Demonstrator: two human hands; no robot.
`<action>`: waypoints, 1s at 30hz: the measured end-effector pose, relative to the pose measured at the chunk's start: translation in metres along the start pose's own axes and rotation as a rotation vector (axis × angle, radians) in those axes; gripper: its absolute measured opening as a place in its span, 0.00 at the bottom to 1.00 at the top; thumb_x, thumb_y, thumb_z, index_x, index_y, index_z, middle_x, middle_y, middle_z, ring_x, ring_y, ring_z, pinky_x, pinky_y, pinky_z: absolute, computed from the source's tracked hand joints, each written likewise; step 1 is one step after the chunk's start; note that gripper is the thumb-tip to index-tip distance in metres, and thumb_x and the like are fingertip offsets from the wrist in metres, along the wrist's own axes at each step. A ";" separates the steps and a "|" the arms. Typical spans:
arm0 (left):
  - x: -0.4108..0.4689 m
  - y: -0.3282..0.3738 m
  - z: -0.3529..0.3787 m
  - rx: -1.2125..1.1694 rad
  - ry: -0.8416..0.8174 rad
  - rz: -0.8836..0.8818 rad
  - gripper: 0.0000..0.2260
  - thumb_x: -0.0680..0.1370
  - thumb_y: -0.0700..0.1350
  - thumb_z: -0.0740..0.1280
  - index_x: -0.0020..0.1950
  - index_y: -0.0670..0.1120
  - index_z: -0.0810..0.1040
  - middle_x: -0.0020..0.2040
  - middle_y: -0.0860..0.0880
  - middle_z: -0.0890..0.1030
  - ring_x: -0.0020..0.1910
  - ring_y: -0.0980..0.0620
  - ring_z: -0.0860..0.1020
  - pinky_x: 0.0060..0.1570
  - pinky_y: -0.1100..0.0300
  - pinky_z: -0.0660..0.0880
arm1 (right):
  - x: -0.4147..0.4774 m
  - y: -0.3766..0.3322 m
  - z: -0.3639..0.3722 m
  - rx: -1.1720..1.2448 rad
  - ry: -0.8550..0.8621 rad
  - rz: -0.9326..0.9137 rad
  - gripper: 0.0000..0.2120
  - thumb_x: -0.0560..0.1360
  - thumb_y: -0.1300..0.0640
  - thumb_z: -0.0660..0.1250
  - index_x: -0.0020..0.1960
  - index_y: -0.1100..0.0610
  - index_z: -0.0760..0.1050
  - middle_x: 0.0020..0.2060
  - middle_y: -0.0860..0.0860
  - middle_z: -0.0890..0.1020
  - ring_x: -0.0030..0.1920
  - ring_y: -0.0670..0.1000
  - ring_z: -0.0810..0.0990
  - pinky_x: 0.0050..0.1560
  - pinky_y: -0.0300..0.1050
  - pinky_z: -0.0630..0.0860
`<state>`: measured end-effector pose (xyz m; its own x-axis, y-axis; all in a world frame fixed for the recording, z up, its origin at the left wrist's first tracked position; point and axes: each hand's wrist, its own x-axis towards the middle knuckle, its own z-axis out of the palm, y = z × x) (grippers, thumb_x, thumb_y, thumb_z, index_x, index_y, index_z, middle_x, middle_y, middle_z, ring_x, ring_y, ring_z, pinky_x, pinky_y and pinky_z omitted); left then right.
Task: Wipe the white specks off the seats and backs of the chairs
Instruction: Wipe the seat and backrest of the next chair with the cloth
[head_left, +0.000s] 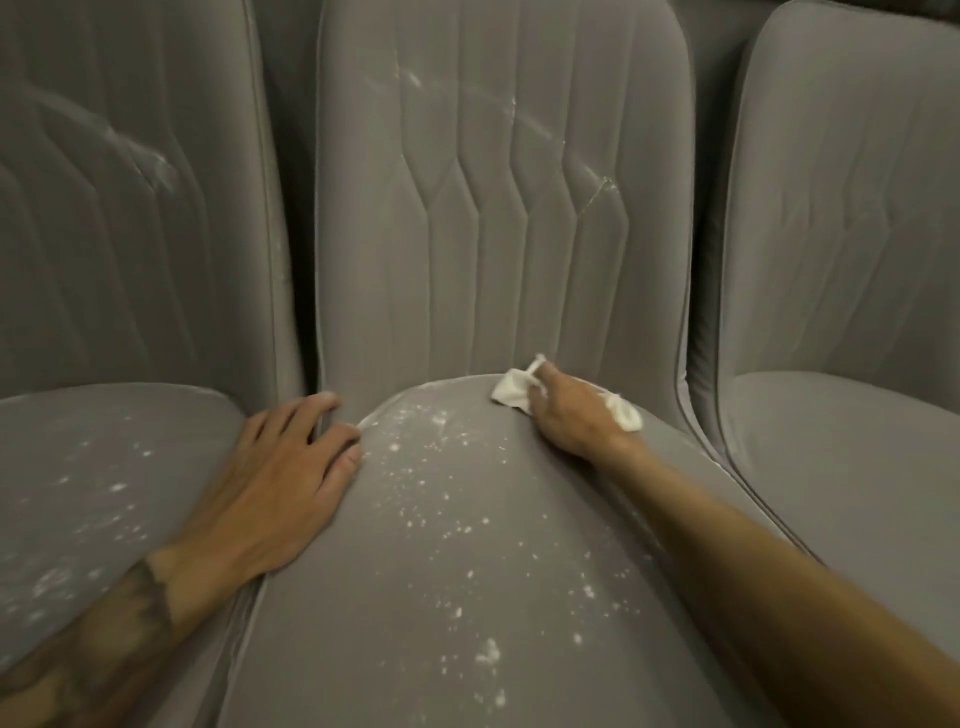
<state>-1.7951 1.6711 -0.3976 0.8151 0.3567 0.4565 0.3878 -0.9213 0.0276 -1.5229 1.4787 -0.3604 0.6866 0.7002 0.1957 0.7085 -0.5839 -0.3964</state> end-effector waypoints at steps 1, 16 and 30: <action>-0.001 0.000 0.001 0.001 0.000 -0.007 0.19 0.84 0.58 0.50 0.61 0.55 0.78 0.71 0.48 0.72 0.68 0.46 0.71 0.65 0.47 0.65 | -0.001 -0.016 0.009 0.022 -0.001 -0.058 0.17 0.84 0.54 0.55 0.71 0.58 0.67 0.62 0.62 0.79 0.63 0.63 0.77 0.60 0.52 0.70; -0.005 0.005 -0.001 0.003 -0.003 -0.028 0.16 0.85 0.55 0.50 0.62 0.56 0.75 0.70 0.51 0.70 0.67 0.50 0.71 0.66 0.52 0.62 | -0.001 -0.040 0.014 0.079 -0.068 -0.176 0.18 0.84 0.52 0.56 0.71 0.56 0.67 0.64 0.59 0.79 0.64 0.60 0.77 0.60 0.50 0.69; -0.004 0.007 -0.003 -0.011 0.043 -0.045 0.14 0.84 0.53 0.53 0.61 0.52 0.75 0.67 0.51 0.73 0.65 0.49 0.73 0.64 0.52 0.66 | -0.005 -0.067 0.034 0.108 -0.048 -0.293 0.14 0.83 0.48 0.58 0.66 0.51 0.71 0.61 0.57 0.81 0.61 0.59 0.78 0.54 0.47 0.67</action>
<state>-1.7974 1.6631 -0.3968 0.7777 0.3911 0.4922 0.4185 -0.9063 0.0588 -1.5791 1.5280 -0.3657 0.4452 0.8524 0.2743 0.8519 -0.3088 -0.4230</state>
